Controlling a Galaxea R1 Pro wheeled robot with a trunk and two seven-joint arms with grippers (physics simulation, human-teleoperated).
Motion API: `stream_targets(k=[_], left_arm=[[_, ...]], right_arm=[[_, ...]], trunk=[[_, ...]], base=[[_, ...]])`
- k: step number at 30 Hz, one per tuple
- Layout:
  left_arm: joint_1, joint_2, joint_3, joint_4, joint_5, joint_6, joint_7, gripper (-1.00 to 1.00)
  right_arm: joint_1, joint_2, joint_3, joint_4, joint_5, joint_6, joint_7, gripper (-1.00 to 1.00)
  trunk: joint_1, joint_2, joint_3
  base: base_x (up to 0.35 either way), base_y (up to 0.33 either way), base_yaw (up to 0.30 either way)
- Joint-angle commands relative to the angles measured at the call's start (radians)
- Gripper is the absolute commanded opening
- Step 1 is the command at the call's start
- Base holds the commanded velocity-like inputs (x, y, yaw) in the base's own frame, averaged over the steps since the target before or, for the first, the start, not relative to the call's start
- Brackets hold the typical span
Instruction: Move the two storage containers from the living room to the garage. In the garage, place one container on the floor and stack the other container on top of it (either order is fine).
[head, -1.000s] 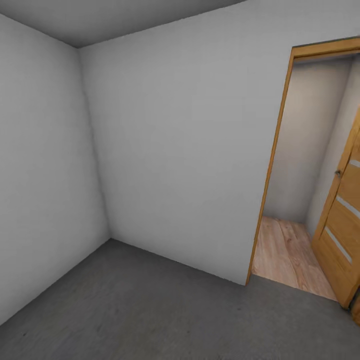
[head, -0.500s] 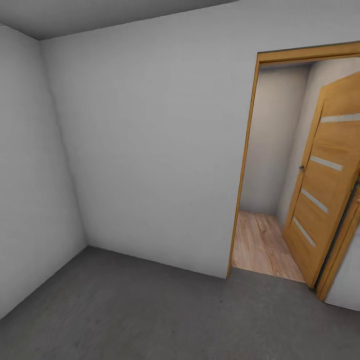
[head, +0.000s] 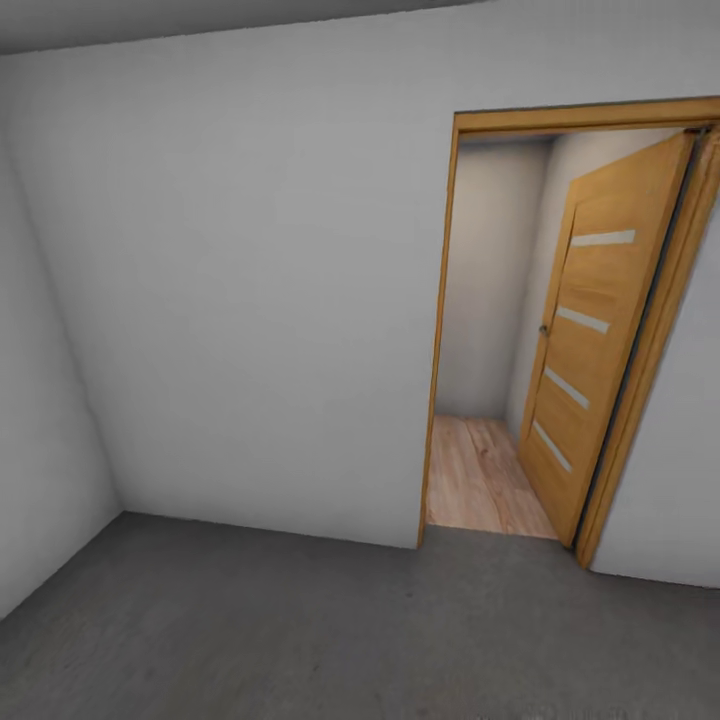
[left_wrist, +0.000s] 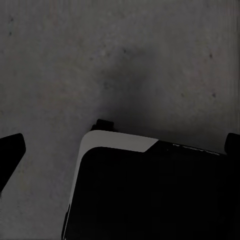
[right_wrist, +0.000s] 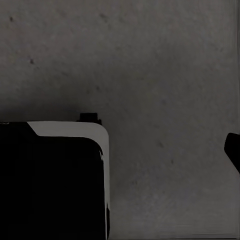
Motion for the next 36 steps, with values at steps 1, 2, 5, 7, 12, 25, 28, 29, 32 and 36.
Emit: stream_targets(k=[1, 2, 5, 7, 12, 25, 28, 29, 32, 36], left_arm=[[0.0, 0.0, 0.004, 0.0, 0.005, 0.0, 0.002, 1.0], [0.0, 0.0, 0.004, 0.0, 0.005, 0.0, 0.002, 1.0], [0.0, 0.0, 0.004, 0.0, 0.005, 0.0, 0.002, 1.0], [0.0, 0.0, 0.004, 0.0, 0.005, 0.0, 0.002, 1.0], [0.0, 0.0, 0.004, 0.0, 0.005, 0.0, 0.002, 1.0], [0.0, 0.0, 0.004, 0.0, 0.005, 0.0, 0.002, 1.0], [0.0, 0.0, 0.004, 0.0, 0.005, 0.0, 0.002, 1.0], [0.0, 0.0, 0.004, 0.0, 0.005, 0.0, 0.002, 1.0], [0.0, 0.0, 0.004, 0.0, 0.005, 0.0, 0.002, 1.0], [0.0, 0.0, 0.004, 0.0, 0.005, 0.0, 0.002, 1.0]], right_arm=[[-0.001, 0.0, 0.009, 0.003, -0.01, -0.005, -0.001, 1.0], [-0.001, 0.0, 0.008, 0.003, -0.01, -0.005, -0.001, 1.0], [-0.001, 0.0, 0.008, 0.003, -0.01, -0.005, -0.001, 1.0], [-0.001, 0.0, 0.008, 0.003, -0.01, -0.004, -0.001, 1.0], [-0.001, 0.0, 0.008, 0.003, -0.01, -0.005, -0.001, 1.0], [-0.001, 0.0, 0.008, 0.003, -0.01, -0.005, -0.001, 1.0], [-0.001, -0.001, 0.008, 0.003, -0.01, -0.005, -0.001, 1.0], [-0.001, -0.001, 0.008, 0.003, -0.01, -0.005, -0.001, 1.0], [-0.001, -0.001, 0.008, 0.003, -0.01, -0.005, -0.001, 1.0], [-0.001, -0.002, 0.008, 0.003, -0.01, -0.005, -0.001, 1.0]], trunk=[[0.0, -0.001, 0.0], [0.0, -0.001, 0.0], [0.0, -0.001, 0.0], [0.0, -0.001, 0.0], [0.0, -0.001, 0.0], [0.0, -0.001, 0.0], [0.0, -0.001, 0.0], [0.0, -0.001, 0.0], [0.0, -0.001, 0.0], [0.0, -0.001, 0.0]], base=[[0.0, 0.0, -0.287], [0.0, 0.0, -0.287], [0.0, 0.0, -0.287], [0.0, 0.0, -0.287], [0.0, 0.0, -0.287], [0.0, 0.0, -0.287], [0.0, 0.0, -0.287], [0.0, 0.0, -0.287], [0.0, 0.0, -0.287], [0.0, 0.0, -0.287]])
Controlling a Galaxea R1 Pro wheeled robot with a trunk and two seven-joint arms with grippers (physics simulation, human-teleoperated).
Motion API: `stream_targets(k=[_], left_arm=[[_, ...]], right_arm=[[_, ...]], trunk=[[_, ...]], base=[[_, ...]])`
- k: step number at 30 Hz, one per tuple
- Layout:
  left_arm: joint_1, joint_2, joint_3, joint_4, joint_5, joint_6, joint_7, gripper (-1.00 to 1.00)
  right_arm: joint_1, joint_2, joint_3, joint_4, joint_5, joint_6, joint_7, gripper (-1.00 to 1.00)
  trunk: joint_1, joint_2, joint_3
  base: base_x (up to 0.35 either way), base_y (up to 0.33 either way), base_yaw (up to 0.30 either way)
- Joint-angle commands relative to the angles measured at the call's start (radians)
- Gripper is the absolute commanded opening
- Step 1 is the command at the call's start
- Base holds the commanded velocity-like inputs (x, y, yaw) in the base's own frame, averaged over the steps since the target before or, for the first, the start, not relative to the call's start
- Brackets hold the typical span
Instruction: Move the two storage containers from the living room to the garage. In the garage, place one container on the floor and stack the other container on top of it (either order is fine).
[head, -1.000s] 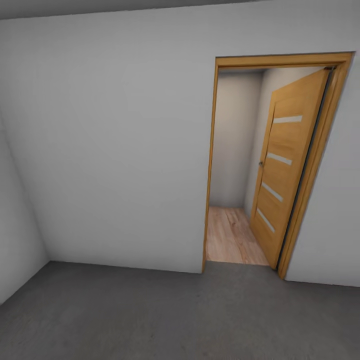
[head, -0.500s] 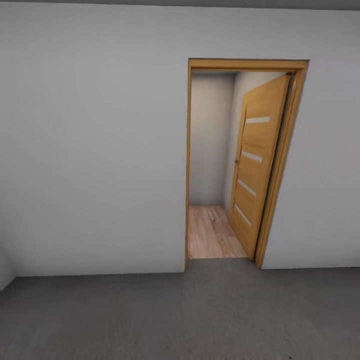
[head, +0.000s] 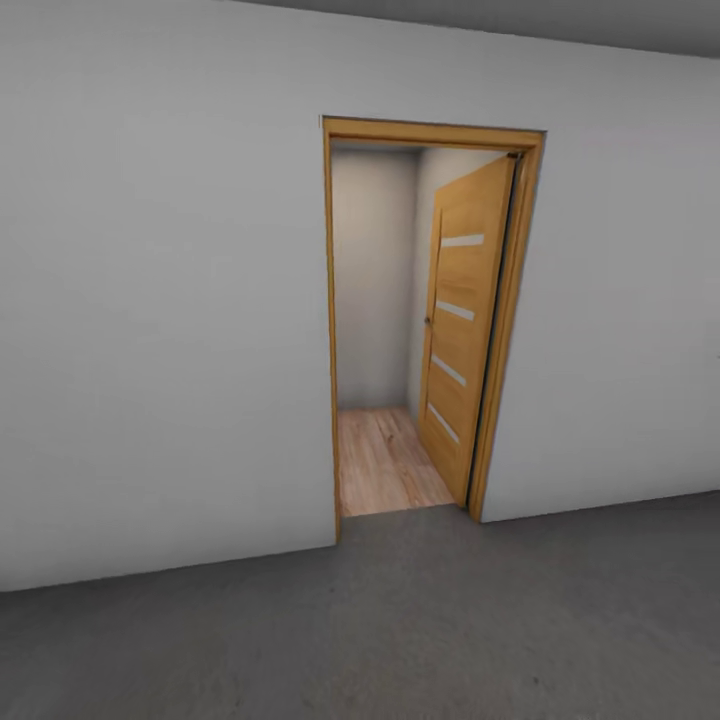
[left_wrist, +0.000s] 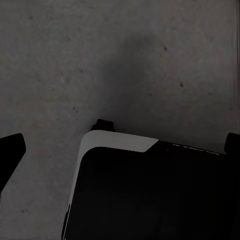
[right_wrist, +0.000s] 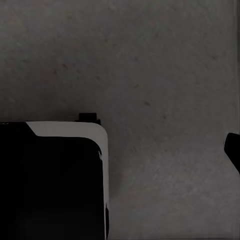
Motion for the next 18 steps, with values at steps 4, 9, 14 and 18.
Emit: stream_targets(k=[4, 9, 14, 18], left_arm=[[0.0, 0.0, 0.004, 0.0, 0.005, 0.0, 0.002, 1.0], [0.0, -0.001, 0.004, 0.0, 0.005, 0.0, 0.002, 1.0], [0.0, 0.0, 0.004, 0.0, 0.005, 0.0, 0.002, 1.0], [0.0, -0.001, 0.004, 0.0, 0.005, 0.0, 0.002, 1.0]], right_arm=[[-0.001, 0.0, 0.008, 0.003, -0.01, -0.008, -0.001, 1.0], [-0.001, 0.002, 0.009, 0.003, -0.01, -0.01, -0.002, 1.0], [-0.001, 0.002, 0.008, 0.003, -0.01, -0.012, -0.002, 1.0], [-0.001, 0.002, 0.008, 0.003, -0.01, -0.014, -0.002, 1.0]], trunk=[[0.0, -0.001, 0.0], [0.0, -0.001, 0.0], [0.0, -0.001, 0.0], [0.0, -0.001, 0.0]], base=[[0.0, 0.0, -0.287], [0.0, 0.0, -0.287], [0.0, 0.0, -0.287], [0.0, 0.0, -0.287]])
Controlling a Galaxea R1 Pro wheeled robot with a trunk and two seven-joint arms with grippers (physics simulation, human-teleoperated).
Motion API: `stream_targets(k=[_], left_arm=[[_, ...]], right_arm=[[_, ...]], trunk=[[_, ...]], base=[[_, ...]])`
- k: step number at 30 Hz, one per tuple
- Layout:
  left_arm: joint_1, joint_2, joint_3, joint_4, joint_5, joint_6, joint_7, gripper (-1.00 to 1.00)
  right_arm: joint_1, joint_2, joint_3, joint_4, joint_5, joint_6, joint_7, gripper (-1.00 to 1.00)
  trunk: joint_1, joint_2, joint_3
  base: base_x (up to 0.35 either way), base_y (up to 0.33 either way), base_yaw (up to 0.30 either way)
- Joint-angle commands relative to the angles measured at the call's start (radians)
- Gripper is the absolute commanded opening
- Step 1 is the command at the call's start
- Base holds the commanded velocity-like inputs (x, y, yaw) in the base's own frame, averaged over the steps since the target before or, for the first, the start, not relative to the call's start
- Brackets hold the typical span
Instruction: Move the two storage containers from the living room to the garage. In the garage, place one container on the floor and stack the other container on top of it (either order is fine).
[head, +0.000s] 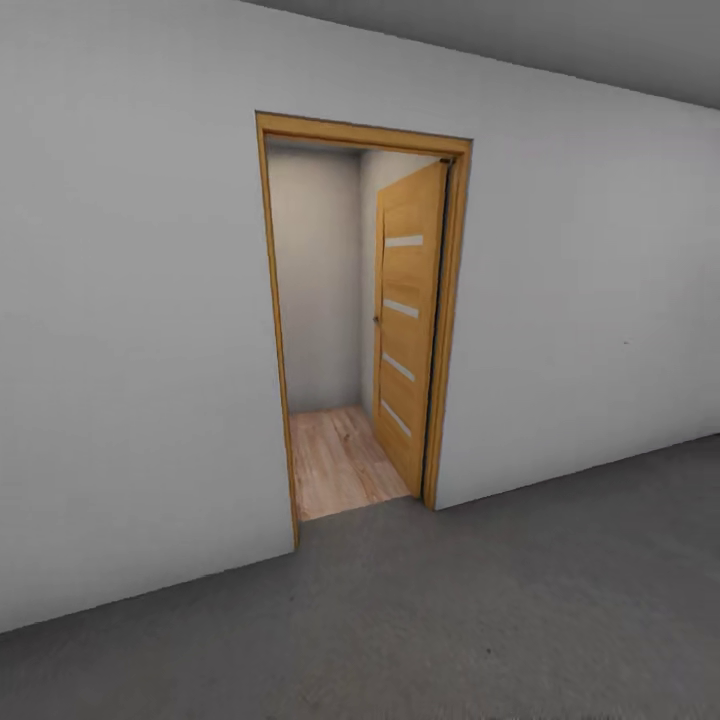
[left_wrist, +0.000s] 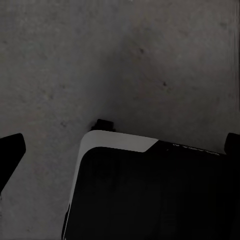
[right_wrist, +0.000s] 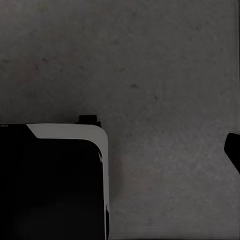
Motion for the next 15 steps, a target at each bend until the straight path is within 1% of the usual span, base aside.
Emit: stream_targets(k=[1, 15], left_arm=[[0.0, 0.0, 0.004, 0.0, 0.005, 0.0, 0.002, 1.0], [0.0, 0.0, 0.004, 0.0, 0.005, 0.0, 0.002, 1.0]], right_arm=[[-0.001, 0.001, 0.008, 0.003, -0.01, -0.006, 0.0, 1.0], [-0.001, -0.005, 0.008, 0.003, -0.011, -0.001, 0.0, 1.0]], trunk=[[0.0, -0.001, 0.0], [0.0, -0.001, 0.0]], base=[[0.0, 0.0, -0.287], [0.0, 0.0, -0.287]])
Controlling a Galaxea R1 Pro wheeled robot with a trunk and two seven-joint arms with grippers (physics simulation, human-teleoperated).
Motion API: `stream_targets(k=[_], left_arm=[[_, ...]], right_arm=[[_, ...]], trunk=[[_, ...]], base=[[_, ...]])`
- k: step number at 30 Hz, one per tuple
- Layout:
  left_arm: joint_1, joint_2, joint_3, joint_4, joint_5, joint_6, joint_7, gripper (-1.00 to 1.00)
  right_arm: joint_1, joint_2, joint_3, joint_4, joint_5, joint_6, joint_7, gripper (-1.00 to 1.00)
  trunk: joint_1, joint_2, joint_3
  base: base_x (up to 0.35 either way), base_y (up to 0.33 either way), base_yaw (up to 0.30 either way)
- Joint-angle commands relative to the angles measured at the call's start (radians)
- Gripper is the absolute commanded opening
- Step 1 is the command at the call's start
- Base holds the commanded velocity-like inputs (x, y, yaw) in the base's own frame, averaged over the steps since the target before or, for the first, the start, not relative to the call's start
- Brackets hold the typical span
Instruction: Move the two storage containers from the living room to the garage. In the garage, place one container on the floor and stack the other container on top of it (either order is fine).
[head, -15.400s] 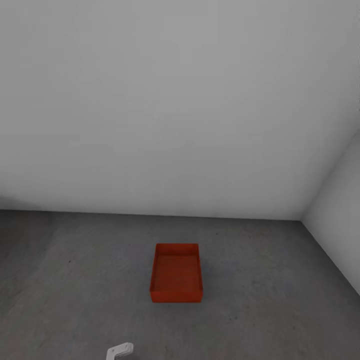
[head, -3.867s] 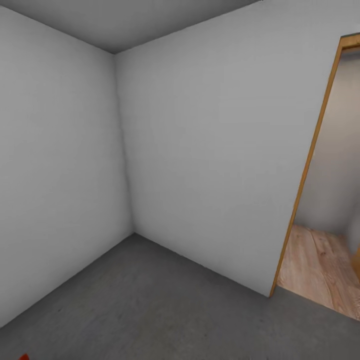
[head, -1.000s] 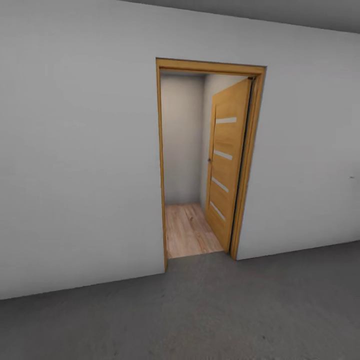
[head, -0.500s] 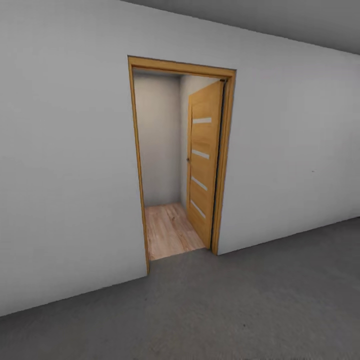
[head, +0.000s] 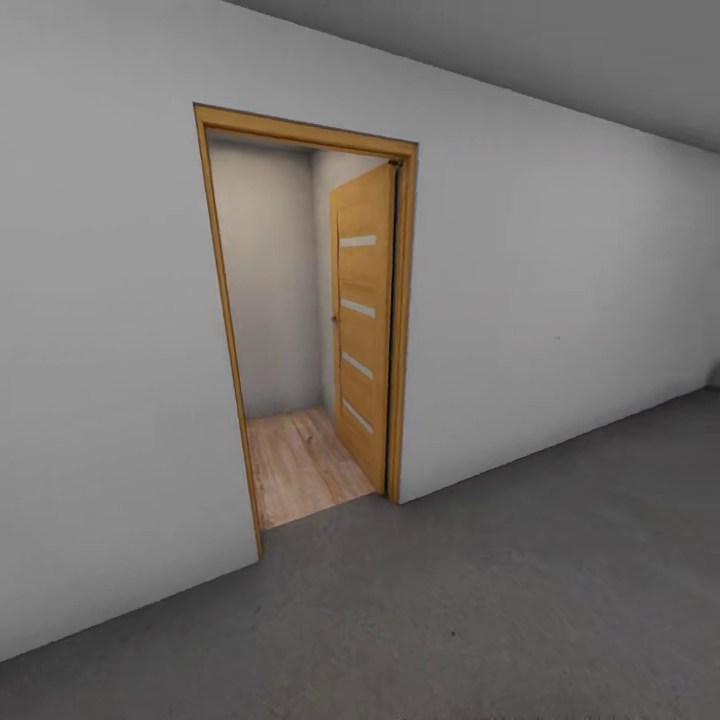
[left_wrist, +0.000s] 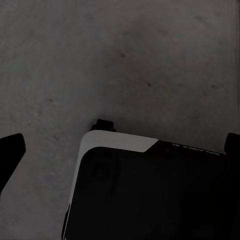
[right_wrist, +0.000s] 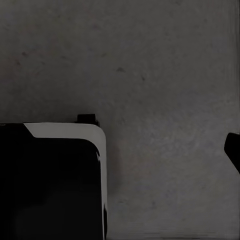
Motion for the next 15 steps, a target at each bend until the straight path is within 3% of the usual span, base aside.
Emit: stream_targets(k=[1, 5, 15], left_arm=[[0.0, 0.0, 0.004, 0.0, 0.005, 0.0, 0.002, 1.0], [0.0, 0.0, 0.004, 0.0, 0.005, 0.0, 0.002, 1.0], [0.0, 0.0, 0.004, 0.0, 0.005, 0.0, 0.002, 1.0]], right_arm=[[-0.001, 0.0, 0.008, 0.003, -0.01, -0.002, 0.0, 1.0], [-0.001, -0.002, 0.01, 0.003, -0.01, -0.001, -0.001, 1.0], [-0.001, -0.001, 0.01, 0.003, -0.01, 0.0, -0.009, 1.0]], trunk=[[0.0, -0.001, 0.0], [0.0, -0.001, 0.0], [0.0, -0.001, 0.0]], base=[[0.0, 0.0, -0.287], [0.0, 0.0, -0.117], [0.0, 0.0, -0.011]])
